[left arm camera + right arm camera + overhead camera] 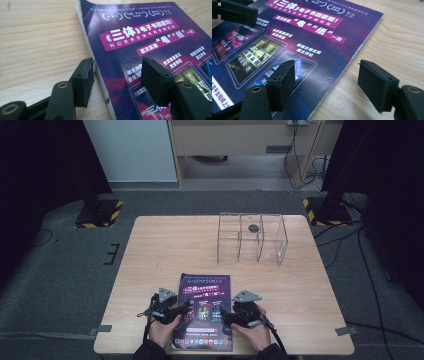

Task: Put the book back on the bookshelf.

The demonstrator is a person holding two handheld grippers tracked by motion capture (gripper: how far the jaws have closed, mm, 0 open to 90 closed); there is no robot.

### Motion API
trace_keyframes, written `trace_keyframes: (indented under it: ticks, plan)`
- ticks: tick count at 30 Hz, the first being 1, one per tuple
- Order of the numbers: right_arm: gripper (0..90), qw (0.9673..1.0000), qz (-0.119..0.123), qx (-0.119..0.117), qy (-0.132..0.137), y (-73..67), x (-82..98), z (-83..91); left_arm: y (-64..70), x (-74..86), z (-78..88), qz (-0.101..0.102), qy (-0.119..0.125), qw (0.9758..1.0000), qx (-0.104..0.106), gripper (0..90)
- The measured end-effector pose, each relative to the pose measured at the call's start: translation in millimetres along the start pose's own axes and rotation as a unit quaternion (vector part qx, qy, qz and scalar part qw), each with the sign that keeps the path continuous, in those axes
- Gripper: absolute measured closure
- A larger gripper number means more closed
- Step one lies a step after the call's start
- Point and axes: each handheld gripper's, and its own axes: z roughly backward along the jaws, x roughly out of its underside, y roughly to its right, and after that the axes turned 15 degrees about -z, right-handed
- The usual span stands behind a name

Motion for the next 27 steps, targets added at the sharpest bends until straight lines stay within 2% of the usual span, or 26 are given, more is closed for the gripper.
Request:
trace_keyframes:
  ticks: [9, 14, 20, 22, 27]
  plan:
    - [33.8, 0.9999, -0.006, -0.009, -0.002, -3.8, 1.4, -4.2, 2.9, 0.2, -0.8, 0.001, 0.003, 1.0000, 0.002, 40.8]
    - [35.2, 0.9998, -0.010, -0.016, -0.002, -4.3, 2.2, -5.2, 3.1, 0.4, -1.2, 0.008, 0.007, 0.9999, 0.005, 38.9]
    - [35.0, 0.9996, -0.020, -0.019, 0.001, -4.2, 3.4, -6.1, 3.4, 0.3, -3.5, 0.008, 0.013, 0.9999, 0.001, 37.3]
    - [34.8, 0.9995, -0.024, -0.020, 0.002, -3.8, 3.9, -6.3, 3.5, 0.4, -3.5, 0.014, 0.015, 0.9998, 0.002, 37.0]
    - [34.8, 0.9995, -0.022, -0.021, 0.002, -3.7, 4.1, -6.2, 0.0, 2.7, -2.6, 0.048, 0.028, 0.9984, 0.012, 38.4]
